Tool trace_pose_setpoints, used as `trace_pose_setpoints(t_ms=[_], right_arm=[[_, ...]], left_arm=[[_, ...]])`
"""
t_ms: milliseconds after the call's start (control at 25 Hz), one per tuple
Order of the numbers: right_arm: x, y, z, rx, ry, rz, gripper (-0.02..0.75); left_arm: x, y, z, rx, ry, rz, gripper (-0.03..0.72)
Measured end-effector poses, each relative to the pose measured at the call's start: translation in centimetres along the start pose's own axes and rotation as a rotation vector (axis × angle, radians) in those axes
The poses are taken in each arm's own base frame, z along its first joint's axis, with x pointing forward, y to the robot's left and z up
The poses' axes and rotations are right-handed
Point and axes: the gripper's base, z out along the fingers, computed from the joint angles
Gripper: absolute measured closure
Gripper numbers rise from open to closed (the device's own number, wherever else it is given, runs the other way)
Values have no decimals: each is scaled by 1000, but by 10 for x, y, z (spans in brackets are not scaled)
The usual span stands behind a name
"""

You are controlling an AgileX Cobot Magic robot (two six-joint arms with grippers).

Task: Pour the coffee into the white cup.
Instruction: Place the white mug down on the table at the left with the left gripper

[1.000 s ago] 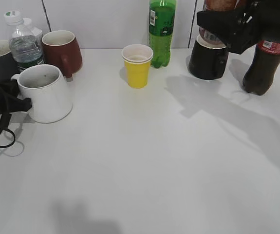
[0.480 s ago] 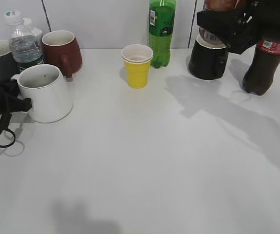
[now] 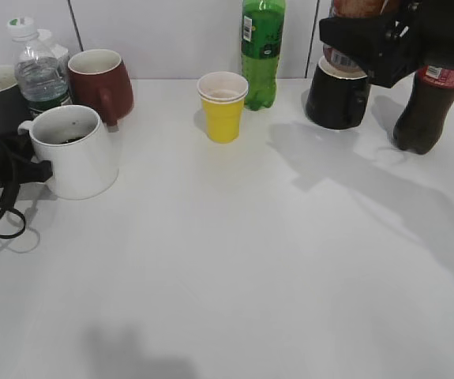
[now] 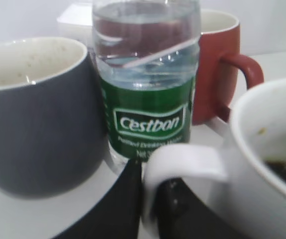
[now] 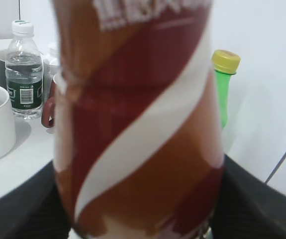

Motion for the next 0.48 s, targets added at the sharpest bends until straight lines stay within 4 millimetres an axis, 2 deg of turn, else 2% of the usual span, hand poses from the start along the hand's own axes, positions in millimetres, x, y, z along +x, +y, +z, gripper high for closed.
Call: trace_pose_setpoints(t_ms=[240,480], right_arm=[[0,0,0,1,1,0,203],[1,-1,0,13,9,5,203]], left_arm=[[-1,0,-3,-3,33,1,471],[-4,-2,-22,-4,54,2,449]])
